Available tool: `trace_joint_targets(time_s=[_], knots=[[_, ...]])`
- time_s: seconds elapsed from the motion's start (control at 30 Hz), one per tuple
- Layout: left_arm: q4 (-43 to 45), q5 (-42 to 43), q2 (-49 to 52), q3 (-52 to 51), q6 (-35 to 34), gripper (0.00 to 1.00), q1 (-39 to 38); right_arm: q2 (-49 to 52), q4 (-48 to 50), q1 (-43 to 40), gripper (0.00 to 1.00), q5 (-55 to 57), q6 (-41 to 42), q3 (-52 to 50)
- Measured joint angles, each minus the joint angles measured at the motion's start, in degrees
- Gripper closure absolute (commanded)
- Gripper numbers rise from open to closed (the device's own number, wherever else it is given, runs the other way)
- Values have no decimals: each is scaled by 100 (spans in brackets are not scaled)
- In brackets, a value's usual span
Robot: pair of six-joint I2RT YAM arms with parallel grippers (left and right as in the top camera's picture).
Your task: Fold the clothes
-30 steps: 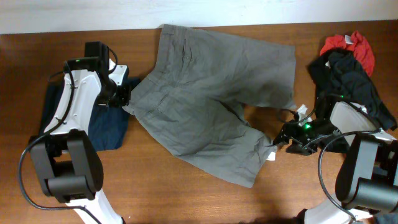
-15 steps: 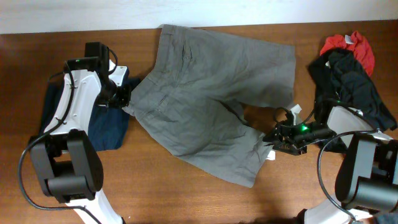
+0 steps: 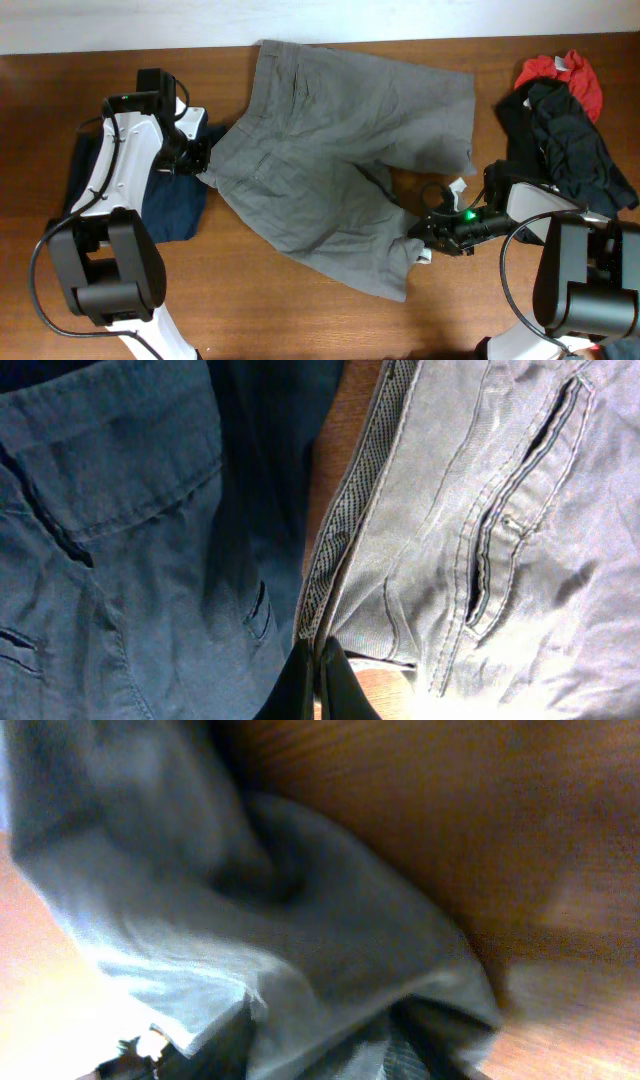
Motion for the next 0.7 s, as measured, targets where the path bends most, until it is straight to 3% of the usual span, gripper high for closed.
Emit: trace_joint_targets(time_s=[0.07, 0.4, 0.7], knots=[[0, -11, 0, 0, 0, 100, 0, 0, 299, 0, 93, -17, 72, -2], [-26, -15, 0, 0, 0, 100, 0, -133, 407, -439, 93, -55, 109, 570], [-44, -22, 0, 0, 0, 100, 0, -702, 918, -614, 96, -177, -527, 1102]])
